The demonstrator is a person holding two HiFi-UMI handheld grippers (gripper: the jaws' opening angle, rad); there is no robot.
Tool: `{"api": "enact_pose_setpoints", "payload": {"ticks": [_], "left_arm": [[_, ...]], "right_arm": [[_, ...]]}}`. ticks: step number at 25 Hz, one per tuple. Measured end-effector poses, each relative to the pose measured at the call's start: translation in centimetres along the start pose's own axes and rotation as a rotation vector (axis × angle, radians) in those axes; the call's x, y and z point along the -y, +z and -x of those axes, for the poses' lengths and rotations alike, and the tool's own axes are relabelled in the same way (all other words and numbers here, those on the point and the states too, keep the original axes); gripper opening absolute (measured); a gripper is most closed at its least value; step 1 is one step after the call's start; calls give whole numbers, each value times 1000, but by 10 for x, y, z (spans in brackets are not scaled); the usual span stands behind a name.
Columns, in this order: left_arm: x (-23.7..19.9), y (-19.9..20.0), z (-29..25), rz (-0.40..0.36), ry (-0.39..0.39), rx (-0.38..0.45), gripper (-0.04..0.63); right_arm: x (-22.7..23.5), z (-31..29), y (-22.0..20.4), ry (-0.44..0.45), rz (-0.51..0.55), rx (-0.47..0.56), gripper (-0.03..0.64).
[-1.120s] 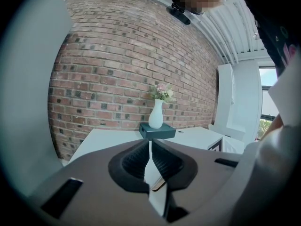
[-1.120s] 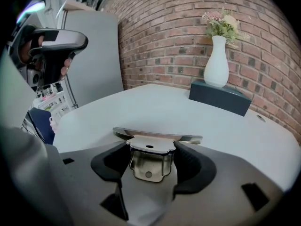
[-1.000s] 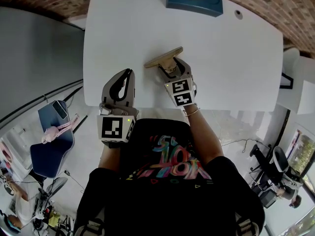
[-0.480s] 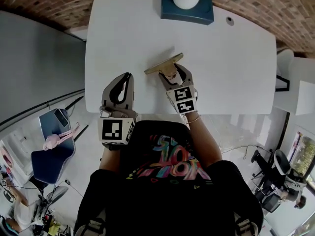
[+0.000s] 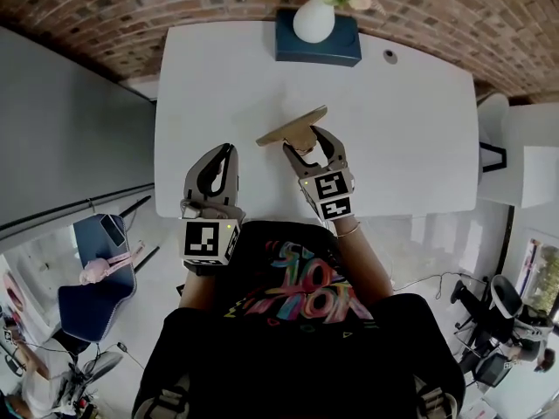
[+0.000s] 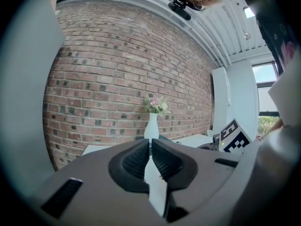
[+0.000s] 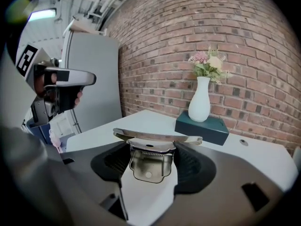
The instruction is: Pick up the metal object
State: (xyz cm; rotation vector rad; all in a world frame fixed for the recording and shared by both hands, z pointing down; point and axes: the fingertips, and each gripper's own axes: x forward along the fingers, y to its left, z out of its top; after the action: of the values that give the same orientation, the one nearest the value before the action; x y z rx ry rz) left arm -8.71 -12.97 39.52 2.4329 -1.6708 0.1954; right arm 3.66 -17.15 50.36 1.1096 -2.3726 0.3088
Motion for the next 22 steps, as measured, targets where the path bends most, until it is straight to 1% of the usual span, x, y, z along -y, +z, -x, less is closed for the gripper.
{"api": "enact_pose_setpoints", "payload": {"ticks": [8,17,22], "left_arm": [[13,20,-7,-17,-20,36,34],[28,34,-16,-43,-73,53,35],[37,42,-21,-51,-102,64,35]], "right_arm": [[6,37,46,28,7,91,305],[21,81,83,-4,44,179,305],[28,105,99,-12,26,217,305]]}}
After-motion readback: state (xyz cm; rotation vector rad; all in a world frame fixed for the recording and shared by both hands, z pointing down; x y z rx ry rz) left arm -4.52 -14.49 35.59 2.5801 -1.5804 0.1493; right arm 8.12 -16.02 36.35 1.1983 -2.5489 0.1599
